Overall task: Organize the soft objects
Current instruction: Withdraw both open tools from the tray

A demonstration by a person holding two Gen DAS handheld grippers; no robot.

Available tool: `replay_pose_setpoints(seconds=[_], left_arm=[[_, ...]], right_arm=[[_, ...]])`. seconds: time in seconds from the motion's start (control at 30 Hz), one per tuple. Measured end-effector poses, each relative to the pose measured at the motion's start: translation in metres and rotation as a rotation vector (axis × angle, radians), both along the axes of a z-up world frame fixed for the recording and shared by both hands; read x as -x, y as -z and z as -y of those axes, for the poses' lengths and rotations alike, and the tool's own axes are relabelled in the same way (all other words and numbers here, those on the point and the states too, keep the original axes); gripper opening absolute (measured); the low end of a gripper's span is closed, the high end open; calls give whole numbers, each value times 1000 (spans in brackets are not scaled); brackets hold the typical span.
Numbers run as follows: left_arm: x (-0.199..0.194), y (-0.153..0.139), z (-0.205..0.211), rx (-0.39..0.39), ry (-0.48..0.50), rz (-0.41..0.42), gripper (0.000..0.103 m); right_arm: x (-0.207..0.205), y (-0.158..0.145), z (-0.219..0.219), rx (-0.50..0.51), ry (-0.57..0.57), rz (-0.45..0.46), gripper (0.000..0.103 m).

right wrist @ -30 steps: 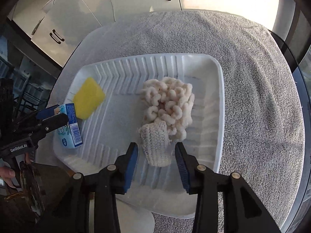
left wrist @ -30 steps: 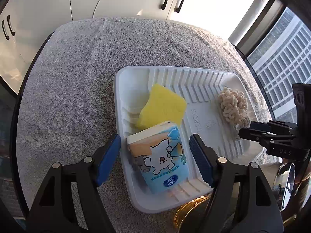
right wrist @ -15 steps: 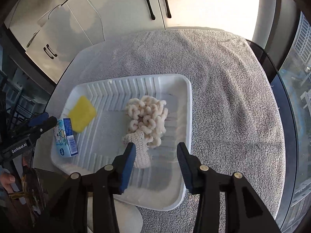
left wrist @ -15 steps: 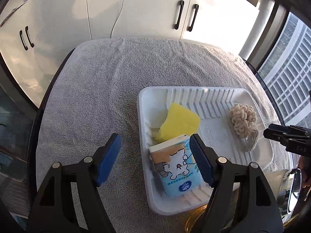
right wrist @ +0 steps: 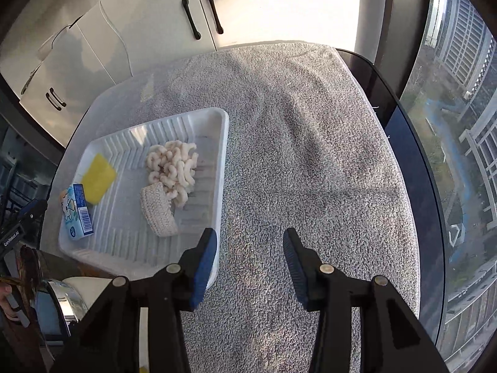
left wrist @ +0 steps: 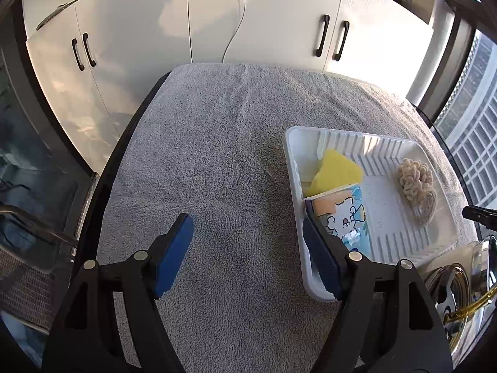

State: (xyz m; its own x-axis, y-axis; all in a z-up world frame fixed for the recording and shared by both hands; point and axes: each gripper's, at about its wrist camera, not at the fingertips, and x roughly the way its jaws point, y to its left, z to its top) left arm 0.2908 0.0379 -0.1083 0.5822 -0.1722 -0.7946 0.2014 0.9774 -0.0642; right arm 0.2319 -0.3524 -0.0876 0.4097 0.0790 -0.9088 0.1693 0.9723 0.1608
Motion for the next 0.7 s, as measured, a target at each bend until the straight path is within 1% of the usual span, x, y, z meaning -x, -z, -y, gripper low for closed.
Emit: replay_pose_setpoints(seconds=[0.03, 0.07, 0.1, 0.17, 0.23, 0.33, 0.4, 0.57, 0.63, 0.7], left_arm=[[3, 1, -4, 2, -6, 2, 72], [7, 2, -7, 4, -14, 7, 72], [12, 2, -11, 4, -22, 13, 72], [21, 3, -17, 6, -36, 22, 72], [30, 4, -22, 14, -44, 30, 72], [47, 6, -29, 16, -59, 48, 72], [57, 7, -34, 13, -70, 58, 72], [82, 12, -45, 7, -89, 65, 72], [94, 11, -47, -4, -95, 82, 72], [108, 10, -50, 1, -92, 102, 72]], right_arm=[[5, 0, 3, 2, 8, 2, 49], [10, 0, 5, 8, 16, 3, 54], [15, 1, 7, 19, 26, 1, 65], [25, 1, 8, 54, 48, 0, 73], [37, 1, 10, 81, 59, 8, 73], [54, 0, 10, 87, 77, 15, 75], [66, -1, 10, 75, 88, 25, 80], [94, -3, 6, 84, 99, 33, 81], [105, -3, 4, 103, 103, 32, 82], [116, -3, -1, 116, 101, 34, 83]])
